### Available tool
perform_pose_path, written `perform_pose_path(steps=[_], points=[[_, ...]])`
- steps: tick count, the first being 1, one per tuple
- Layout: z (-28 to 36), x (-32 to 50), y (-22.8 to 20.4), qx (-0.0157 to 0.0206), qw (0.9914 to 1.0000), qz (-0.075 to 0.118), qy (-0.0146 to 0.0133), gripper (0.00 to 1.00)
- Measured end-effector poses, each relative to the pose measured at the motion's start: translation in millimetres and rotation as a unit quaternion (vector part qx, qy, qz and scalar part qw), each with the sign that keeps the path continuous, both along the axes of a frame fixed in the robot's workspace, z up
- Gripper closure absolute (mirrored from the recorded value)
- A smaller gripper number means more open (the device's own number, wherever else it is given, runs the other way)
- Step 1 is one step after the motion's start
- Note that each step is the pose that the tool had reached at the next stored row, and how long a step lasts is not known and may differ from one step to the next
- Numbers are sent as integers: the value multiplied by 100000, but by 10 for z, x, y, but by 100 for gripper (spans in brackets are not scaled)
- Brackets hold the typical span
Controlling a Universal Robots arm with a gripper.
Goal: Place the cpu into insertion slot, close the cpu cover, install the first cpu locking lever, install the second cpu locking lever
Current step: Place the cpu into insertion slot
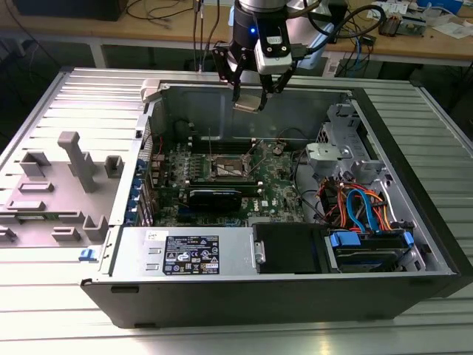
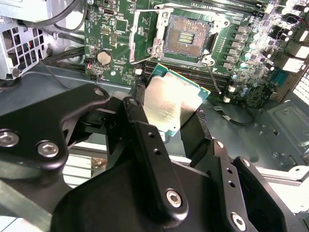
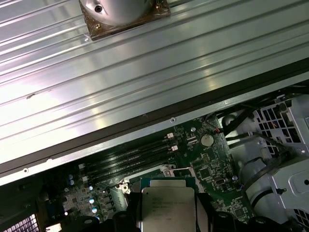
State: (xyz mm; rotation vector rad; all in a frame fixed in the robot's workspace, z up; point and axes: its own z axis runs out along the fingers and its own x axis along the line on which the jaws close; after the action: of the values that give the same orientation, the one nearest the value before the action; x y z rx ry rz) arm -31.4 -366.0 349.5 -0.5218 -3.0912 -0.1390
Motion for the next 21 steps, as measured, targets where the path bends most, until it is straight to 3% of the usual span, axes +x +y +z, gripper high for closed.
perform_pose_path(steps=[6,11,21], points=[[-2,0,0,37,100000,-91,0,46],[-2,0,0,84,99971,-2402,-1,46],[-4,0,0,145,99753,-7021,-4,46]])
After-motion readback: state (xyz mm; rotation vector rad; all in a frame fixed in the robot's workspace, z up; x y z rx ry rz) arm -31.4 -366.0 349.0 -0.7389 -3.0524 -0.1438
